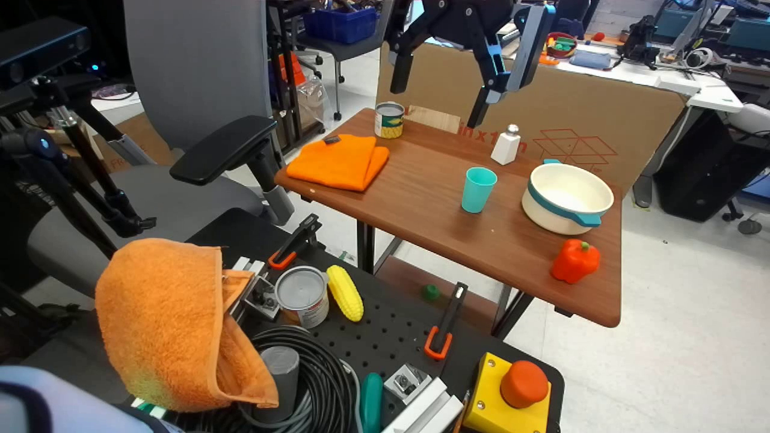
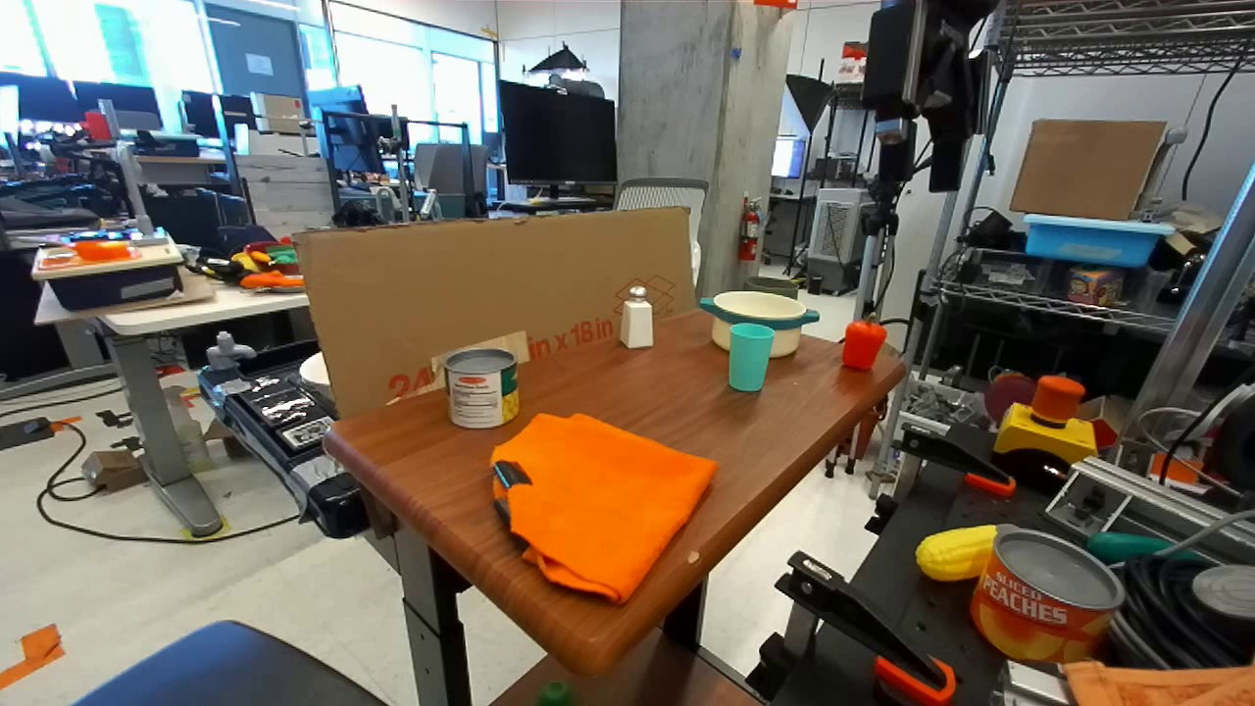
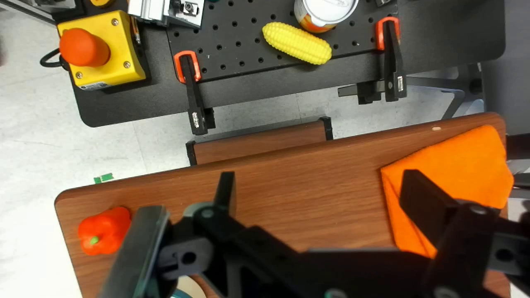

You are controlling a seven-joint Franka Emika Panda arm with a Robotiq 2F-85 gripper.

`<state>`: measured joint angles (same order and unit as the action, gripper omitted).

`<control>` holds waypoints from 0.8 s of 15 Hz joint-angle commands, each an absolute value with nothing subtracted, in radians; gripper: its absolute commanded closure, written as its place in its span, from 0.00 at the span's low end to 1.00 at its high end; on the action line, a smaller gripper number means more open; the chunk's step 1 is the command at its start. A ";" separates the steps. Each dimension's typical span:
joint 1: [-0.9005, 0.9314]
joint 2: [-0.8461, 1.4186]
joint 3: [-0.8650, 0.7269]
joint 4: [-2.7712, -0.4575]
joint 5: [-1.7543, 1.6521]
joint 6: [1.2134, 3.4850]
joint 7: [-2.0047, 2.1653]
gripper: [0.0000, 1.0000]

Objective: Slide the orange cloth to the right

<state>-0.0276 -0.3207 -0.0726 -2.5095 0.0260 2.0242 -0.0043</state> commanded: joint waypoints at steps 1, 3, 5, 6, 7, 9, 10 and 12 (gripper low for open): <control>-0.036 -0.320 -0.065 -2.508 0.029 2.023 -0.007 0.00; -0.031 -0.292 -0.050 -2.487 0.028 2.024 0.029 0.00; -0.023 -0.256 -0.029 -2.460 0.039 2.033 0.081 0.00; -0.019 -0.234 -0.014 -2.447 0.039 2.043 0.119 0.00; -0.011 -0.204 0.006 -2.427 0.044 2.062 0.169 0.00; 0.009 -0.138 0.048 -2.391 0.045 2.110 0.267 0.00; 0.019 -0.102 0.068 -2.372 0.038 2.140 0.312 0.00; 0.046 -0.021 0.102 -2.330 0.024 2.192 0.396 0.00</control>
<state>0.0179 -0.1490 0.0572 -2.4118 0.0295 2.1332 0.2859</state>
